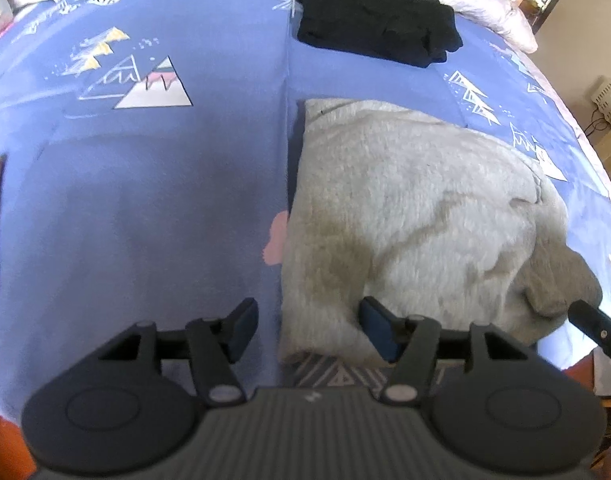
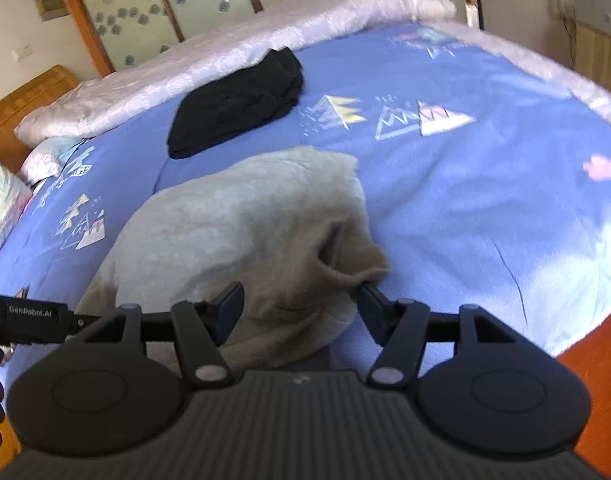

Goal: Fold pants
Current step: 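Open both grippers and release the folded grey pants onto the bed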

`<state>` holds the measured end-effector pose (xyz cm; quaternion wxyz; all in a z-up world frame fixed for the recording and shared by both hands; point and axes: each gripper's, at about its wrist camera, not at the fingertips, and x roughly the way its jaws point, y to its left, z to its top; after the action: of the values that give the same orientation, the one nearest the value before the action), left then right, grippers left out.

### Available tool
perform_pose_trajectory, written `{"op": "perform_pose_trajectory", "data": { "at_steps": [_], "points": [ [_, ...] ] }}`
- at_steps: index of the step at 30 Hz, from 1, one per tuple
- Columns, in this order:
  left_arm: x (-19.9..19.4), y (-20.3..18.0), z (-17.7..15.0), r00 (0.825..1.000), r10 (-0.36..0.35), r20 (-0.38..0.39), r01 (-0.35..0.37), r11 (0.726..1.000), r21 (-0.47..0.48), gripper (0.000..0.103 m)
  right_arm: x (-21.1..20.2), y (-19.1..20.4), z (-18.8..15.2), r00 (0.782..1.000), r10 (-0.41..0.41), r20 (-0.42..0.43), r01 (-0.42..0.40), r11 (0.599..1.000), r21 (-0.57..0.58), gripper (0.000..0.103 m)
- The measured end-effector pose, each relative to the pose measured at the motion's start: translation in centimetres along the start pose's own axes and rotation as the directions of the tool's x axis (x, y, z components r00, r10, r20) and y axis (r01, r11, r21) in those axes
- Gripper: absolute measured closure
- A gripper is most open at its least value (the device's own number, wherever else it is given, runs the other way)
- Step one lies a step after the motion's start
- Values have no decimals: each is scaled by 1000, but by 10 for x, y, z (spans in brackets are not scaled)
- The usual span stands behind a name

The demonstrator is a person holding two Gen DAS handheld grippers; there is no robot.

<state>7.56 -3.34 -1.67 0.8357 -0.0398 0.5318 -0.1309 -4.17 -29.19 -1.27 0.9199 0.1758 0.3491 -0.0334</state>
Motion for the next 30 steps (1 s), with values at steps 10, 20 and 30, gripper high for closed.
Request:
{"op": "perform_pose_trajectory", "data": {
  "at_steps": [10, 20, 30],
  "points": [
    [-26, 6, -21, 997, 41, 70, -43, 999, 26, 45, -9, 15, -7, 999, 35, 3, -35, 999, 11, 38],
    [-48, 7, -46, 979, 115, 170, -128, 990, 66, 29, -11, 25, -20, 993, 98, -70, -93, 993, 69, 38],
    [-69, 3, -59, 930, 222, 294, -259, 962, 92, 3, -18, 23, -29, 987, 121, -105, -107, 985, 135, 36]
  ]
}}
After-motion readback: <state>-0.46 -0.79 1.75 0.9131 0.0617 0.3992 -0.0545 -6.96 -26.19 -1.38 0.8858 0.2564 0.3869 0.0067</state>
